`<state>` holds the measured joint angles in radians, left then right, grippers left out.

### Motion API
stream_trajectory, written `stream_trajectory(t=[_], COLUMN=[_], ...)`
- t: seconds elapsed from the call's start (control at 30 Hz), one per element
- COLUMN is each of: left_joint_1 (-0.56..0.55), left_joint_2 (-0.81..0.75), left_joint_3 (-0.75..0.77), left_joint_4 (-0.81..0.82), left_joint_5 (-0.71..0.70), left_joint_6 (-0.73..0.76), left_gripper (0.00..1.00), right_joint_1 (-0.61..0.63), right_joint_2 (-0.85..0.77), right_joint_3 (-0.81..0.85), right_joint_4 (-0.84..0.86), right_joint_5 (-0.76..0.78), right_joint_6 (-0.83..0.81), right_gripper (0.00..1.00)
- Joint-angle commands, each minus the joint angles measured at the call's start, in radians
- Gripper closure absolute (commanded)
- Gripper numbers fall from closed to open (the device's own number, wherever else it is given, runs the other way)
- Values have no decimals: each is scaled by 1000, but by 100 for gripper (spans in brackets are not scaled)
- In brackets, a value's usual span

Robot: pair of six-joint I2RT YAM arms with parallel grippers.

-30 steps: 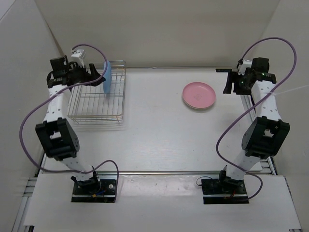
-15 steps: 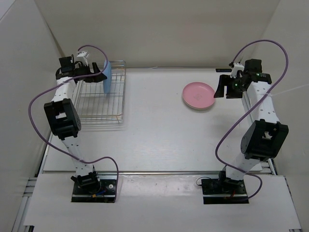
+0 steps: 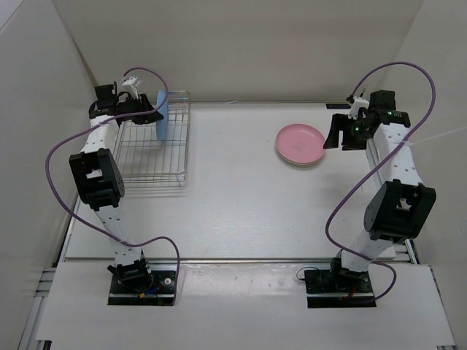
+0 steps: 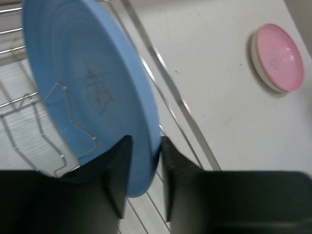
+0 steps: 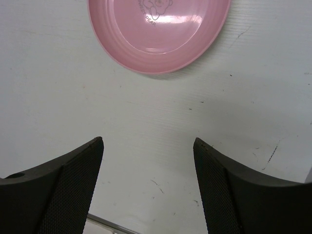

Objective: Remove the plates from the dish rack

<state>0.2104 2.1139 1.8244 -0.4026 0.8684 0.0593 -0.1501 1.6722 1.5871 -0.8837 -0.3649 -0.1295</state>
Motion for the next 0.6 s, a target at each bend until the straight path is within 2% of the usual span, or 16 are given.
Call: stream_trajectory(t=[0.0, 0.07, 0.13, 0.57], left_joint_1=[-3, -3, -3, -3], left_joint_2=[-46, -46, -55, -160], left_joint_3=[3, 12, 12, 3], left_joint_4=[-5, -5, -5, -39], left_joint_5=[-3, -3, -3, 6], left_joint_6=[-16, -25, -26, -56], left_gripper=[63, 73, 89, 89], right_joint_1=[-3, -3, -3, -3], right_joint_2=[-26, -26, -26, -26], right_joint_3=[-12, -12, -24, -33], right_joint_4=[5, 5, 5, 14], right_joint_5=[12, 12, 12, 3], right_joint_6=[1, 1, 1, -9], right_gripper=[22, 22, 22, 22])
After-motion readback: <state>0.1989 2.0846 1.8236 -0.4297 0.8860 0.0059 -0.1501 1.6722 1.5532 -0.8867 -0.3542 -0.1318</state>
